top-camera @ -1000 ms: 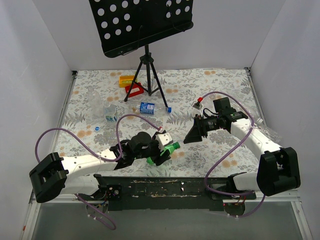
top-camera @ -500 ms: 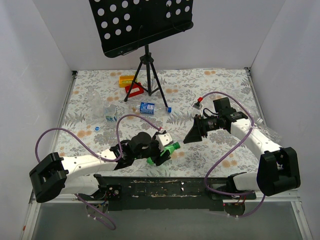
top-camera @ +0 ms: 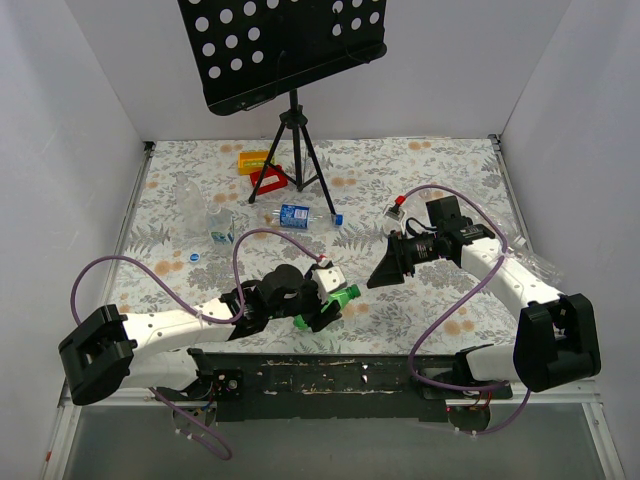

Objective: Unscrew the bottle caps
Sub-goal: Unscrew the bottle cap from the plastic bottle.

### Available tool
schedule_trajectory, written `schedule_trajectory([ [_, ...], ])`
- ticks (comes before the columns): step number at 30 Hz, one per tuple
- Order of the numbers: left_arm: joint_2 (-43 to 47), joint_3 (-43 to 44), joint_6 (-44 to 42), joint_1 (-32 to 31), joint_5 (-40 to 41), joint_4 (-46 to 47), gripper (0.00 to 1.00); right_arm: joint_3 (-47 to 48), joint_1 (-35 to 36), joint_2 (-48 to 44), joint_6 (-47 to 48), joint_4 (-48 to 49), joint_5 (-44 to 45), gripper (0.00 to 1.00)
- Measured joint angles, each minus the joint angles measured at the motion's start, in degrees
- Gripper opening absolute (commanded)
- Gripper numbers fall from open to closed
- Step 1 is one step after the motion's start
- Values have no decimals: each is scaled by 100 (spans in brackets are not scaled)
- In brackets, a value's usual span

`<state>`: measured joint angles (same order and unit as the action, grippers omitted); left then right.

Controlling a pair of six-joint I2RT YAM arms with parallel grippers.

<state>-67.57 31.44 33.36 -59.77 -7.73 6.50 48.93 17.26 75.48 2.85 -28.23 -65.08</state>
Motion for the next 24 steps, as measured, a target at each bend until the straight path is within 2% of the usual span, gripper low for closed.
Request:
schedule_trajectory([
  [17,0,0,-17,-11,26,0,10,-2,0,129,-153,59,-136,77],
  [24,-61,35,-20,-37,26,28,10,-4,52,472,-315,227,-155,76],
])
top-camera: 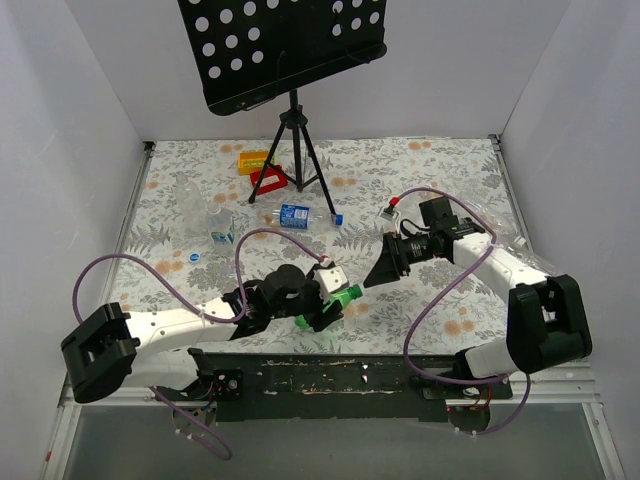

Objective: Unscrew the bottle caps
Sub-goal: Unscrew the bottle cap from the plastic bottle.

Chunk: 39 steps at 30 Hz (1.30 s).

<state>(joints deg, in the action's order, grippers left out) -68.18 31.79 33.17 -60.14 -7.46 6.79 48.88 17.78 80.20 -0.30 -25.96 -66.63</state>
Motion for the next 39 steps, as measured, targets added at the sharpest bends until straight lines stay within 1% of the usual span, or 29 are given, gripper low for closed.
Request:
schedule_trajectory([
  [6,-164,70,-7,0,2,105,10,0,203,142,-22,48,4,73],
  [10,-212,107,-22,0,22,151,10,0,306,181,-35,50,7,68],
  [13,-273,129,-26,0,31,186,10,0,341,229,-39,50,9,59],
  [17,-326,146,-35,0,46,225,10,2,369,334,-42,48,24,50],
  [23,-363,160,-39,0,42,258,10,4,367,380,28,42,81,23],
  [25,-363,160,-37,0,37,256,10,9,367,380,103,39,85,17],
  [26,-363,160,-35,0,22,256,10,11,367,380,177,22,70,11],
  [27,-363,160,-31,0,-11,256,11,26,369,380,267,-24,66,9],
  [28,-361,157,-13,2,-46,264,10,55,369,380,402,-105,59,6],
  [31,-271,76,107,92,-267,372,10,184,378,345,1064,-439,17,1],
  [33,-136,-22,240,234,-599,455,11,271,435,267,1644,-706,-35,1],
  [36,116,-155,535,623,-1429,612,11,503,564,63,3025,-1266,-179,2],
  [39,251,-219,804,1036,-2385,833,11,723,699,-302,4850,-1742,-293,2],
])
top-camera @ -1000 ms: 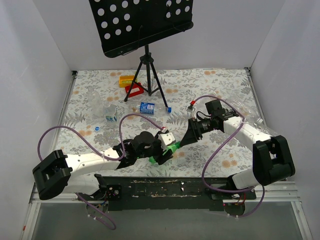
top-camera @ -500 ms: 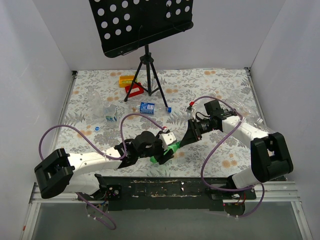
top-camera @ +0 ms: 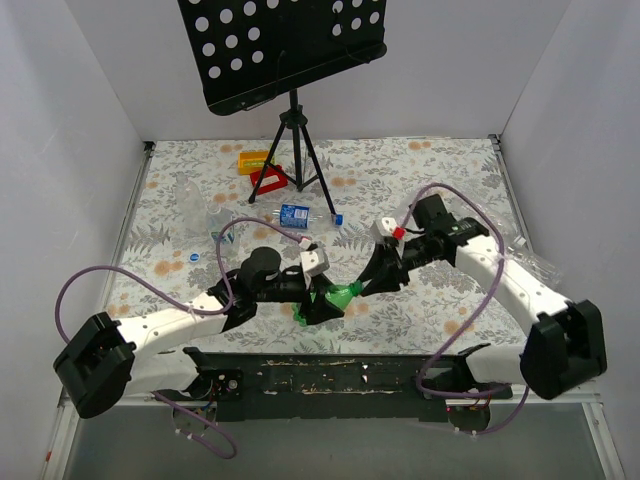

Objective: Unscrew the bottle caps
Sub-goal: Unscrew the bottle cap from the plastic bottle.

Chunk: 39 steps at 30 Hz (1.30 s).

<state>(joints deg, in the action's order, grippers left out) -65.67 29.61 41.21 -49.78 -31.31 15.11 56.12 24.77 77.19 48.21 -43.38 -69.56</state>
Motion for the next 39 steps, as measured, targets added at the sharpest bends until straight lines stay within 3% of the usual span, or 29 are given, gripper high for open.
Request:
schedule_trajectory([
  [6,-9,42,302,363,-1220,334,11,-431,275,-1307,1558,529,232,2],
  [16,-245,208,203,546,-1276,35,10,-621,278,-1292,1521,968,518,6],
  [21,-249,229,61,540,-1213,-125,10,-730,278,-1294,1113,1209,511,24],
  [24,-247,234,-4,540,-1152,-140,10,-730,278,-1257,734,1327,544,49],
  [27,-238,234,-57,544,-1071,-271,10,-726,254,-1143,291,1375,675,63],
  [34,-210,229,-120,531,-826,-577,10,-492,116,-916,-448,1134,1145,76],
  [39,-74,208,-138,452,-627,-662,10,-173,111,-870,-540,785,1305,77],
])
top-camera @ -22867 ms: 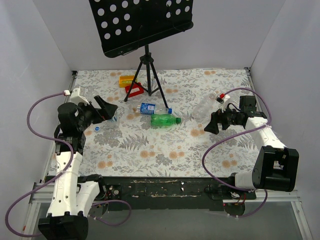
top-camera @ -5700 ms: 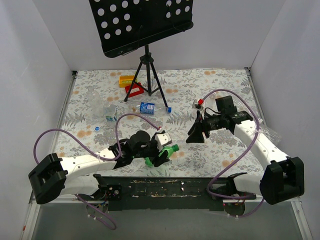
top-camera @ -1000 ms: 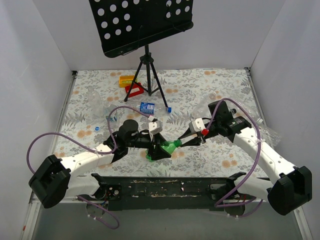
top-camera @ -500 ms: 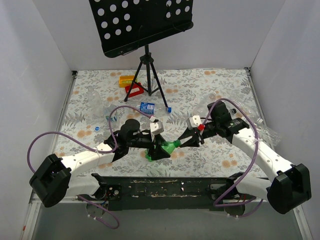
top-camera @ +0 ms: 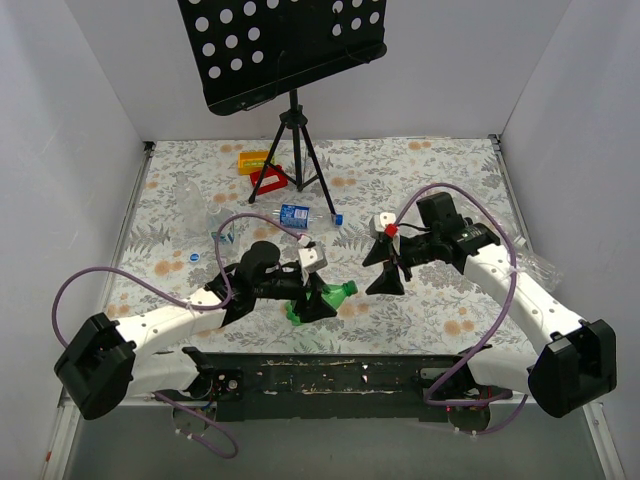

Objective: Unscrew the bottle caps
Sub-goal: Unscrew the bottle cap from the plastic bottle.

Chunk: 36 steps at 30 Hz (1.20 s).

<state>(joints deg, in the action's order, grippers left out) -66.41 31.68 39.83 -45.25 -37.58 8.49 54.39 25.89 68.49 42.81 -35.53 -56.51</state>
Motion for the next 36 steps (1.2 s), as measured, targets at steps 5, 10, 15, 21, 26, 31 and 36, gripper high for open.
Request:
schedule_trajectory([
  [5,98,-13,-13,-164,251,-116,10,28,-50,0,-24,-302,111,77],
  [10,162,-39,-50,-382,645,-229,10,39,-170,-9,-90,-549,151,77],
  [15,282,-50,-114,-675,1189,-295,10,98,-321,-55,-531,-656,179,76],
  [21,337,-50,-210,-1060,1928,-295,10,107,-492,66,-1851,-579,382,75],
  [26,337,-50,-258,-1228,2382,-286,9,87,-546,313,-3003,-275,391,76],
  [31,302,-48,-267,-1268,2621,-232,10,-11,-562,468,-3989,166,35,75],
  [36,203,-46,-269,-1307,2758,-188,10,-13,-522,953,-4426,345,-313,74],
])
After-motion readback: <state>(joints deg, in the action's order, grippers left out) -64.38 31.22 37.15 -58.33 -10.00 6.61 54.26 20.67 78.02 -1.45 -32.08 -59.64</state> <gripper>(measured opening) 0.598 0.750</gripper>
